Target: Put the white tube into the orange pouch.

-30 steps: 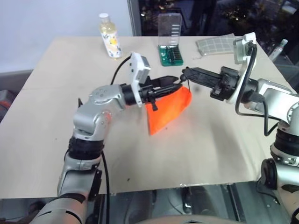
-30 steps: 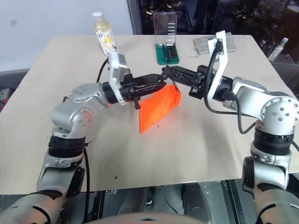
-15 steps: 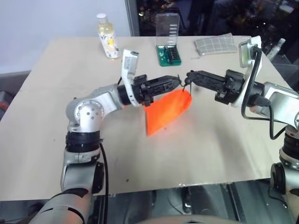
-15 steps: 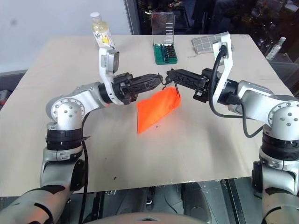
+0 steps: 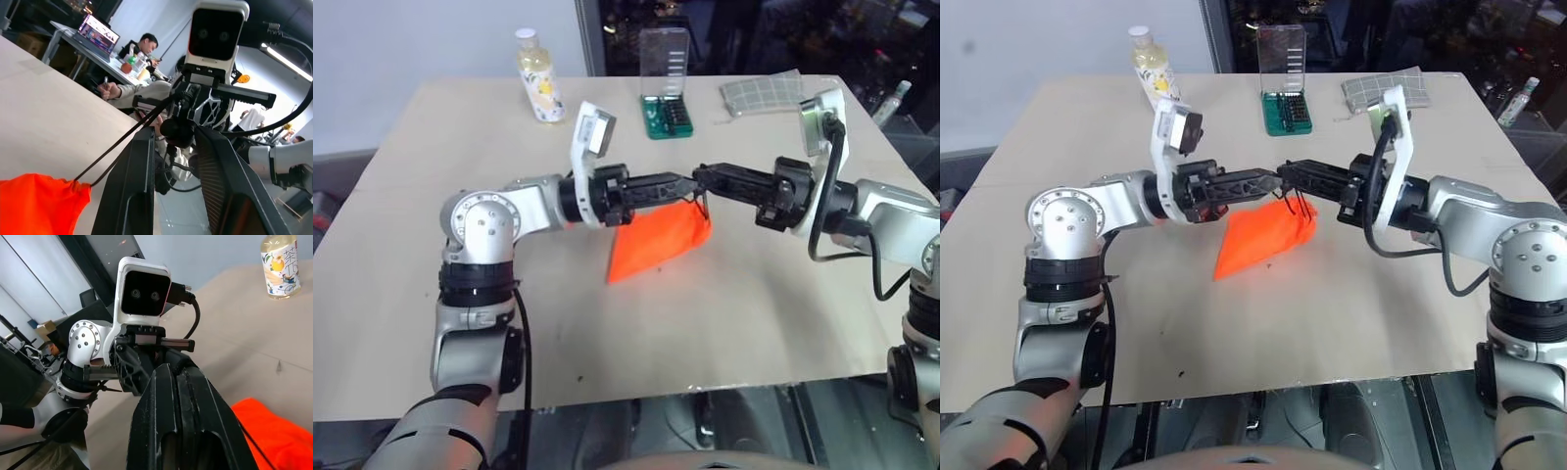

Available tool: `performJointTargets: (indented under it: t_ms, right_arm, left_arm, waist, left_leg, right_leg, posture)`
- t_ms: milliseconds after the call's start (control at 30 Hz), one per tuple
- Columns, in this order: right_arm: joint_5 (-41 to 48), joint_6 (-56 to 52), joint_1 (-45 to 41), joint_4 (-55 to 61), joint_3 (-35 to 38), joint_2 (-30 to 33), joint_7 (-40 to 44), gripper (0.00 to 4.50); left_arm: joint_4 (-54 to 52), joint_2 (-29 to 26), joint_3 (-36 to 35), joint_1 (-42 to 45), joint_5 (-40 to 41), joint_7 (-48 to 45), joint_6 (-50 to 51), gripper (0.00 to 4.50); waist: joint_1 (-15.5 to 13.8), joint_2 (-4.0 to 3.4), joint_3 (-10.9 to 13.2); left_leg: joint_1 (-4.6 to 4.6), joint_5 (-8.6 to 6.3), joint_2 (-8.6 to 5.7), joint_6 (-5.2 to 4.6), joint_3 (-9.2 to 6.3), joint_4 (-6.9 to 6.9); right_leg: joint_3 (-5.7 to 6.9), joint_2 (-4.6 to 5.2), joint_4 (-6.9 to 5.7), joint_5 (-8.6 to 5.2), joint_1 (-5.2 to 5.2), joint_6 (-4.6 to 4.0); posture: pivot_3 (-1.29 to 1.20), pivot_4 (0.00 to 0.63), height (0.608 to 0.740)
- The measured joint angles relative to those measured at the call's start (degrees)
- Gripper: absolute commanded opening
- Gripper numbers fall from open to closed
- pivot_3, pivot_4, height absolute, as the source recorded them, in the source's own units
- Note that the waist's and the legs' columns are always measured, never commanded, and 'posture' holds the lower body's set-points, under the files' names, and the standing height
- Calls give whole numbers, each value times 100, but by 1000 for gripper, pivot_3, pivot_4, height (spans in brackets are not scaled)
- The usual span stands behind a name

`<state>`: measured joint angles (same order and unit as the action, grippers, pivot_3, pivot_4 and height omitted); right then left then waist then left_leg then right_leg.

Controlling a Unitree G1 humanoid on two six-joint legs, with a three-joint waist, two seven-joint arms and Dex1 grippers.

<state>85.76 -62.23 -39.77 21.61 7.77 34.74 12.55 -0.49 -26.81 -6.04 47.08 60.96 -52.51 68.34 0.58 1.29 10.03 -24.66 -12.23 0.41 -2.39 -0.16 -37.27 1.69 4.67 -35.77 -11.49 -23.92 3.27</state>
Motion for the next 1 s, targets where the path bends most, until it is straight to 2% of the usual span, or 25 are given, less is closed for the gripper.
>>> performJointTargets:
  t_ms: [133, 467, 1000]
  right_arm:
    - [5, 26, 0, 45, -10, -11, 54, 0]
    - [85, 24, 57, 104, -84, 28, 106, 0]
    - [90, 25, 127, 132, -110, 79, 151, 0]
  left_arm:
    - [0, -12, 51, 1, -7, -151, -3, 1280]
    - [-76, -169, 582, 0, -678, -910, -769, 1280]
    - [-25, -228, 604, 0, -854, -1159, -973, 1280]
  waist:
    - [-1, 0, 0]
    - [-4, 0, 0]
    - [-3, 0, 0]
  left_leg:
    - [0, 0, 0, 0, 0, 0]
    - [0, 0, 0, 0, 2, 0]
    - [0, 0, 0, 0, 1, 0]
  right_leg:
    - [-1, 1, 1, 0, 0, 0]
    - [-2, 2, 2, 0, 0, -1]
    - [-2, 1, 2, 0, 0, 0]
  posture:
    - [0, 150, 740]
    - [0, 150, 740]
    - [0, 150, 740]
